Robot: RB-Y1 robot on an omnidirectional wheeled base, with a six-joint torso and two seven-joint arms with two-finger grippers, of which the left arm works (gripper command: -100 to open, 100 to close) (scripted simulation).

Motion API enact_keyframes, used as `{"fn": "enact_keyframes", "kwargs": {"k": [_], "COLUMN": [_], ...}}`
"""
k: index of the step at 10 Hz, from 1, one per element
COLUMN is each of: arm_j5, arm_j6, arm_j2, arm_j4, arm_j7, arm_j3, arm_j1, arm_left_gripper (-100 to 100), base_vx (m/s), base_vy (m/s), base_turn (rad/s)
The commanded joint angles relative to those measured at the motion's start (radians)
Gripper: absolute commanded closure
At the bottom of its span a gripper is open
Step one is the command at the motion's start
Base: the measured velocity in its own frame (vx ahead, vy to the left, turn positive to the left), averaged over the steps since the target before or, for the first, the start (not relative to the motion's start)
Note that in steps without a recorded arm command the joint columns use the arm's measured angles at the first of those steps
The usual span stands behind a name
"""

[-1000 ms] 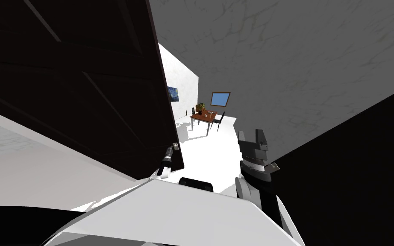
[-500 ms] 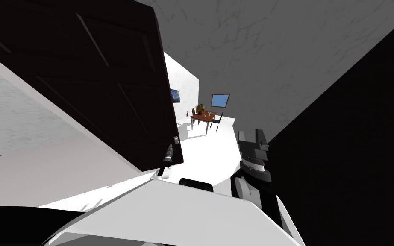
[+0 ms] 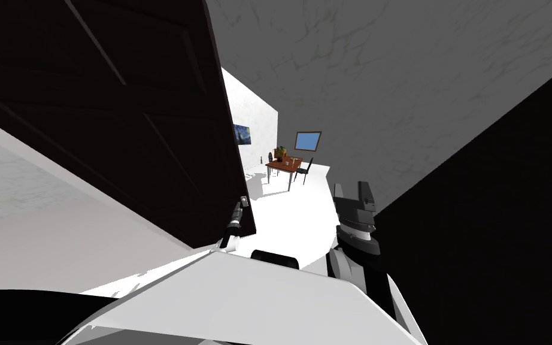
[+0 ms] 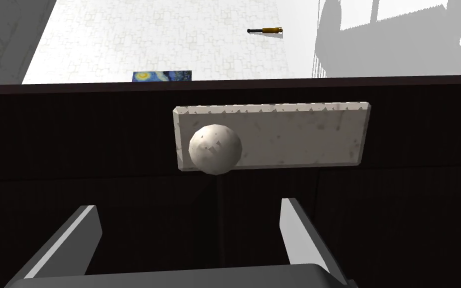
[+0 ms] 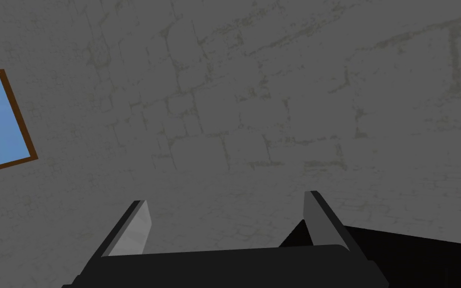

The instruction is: Push the door open

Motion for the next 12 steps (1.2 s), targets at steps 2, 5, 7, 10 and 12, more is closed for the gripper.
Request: {"fn": "enact_keyframes", "kwargs": {"k": [2,5,7,10,12], "arm_j5": [0.002,0.003,0.003,0.003,0.012], "arm_j6": [-0.021,-0.023,-0.023,-0.023,-0.016], "arm_j2": [-0.005,-0.004,-0.004,-0.004,0.002], "arm_j4": [0.005,0.009,0.009,0.009,0.012], "arm_j7": [-0.004,-0.003,-0.003,-0.003,-0.009], "arm_j3": [0.007,0.008,0.008,0.008,0.024], "arm_j1": [0.007,0.005,0.005,0.005,0.006], "arm_left_gripper": [-100,100,100,100,100], "base_vx": [0.249,0.121,-0.036,-0.010,0.120], "base_vy": [0.072,0.052,-0.017,-0.004,-0.011], "base_turn": [-0.042,-0.009,-0.003,0.002,0.032]}}
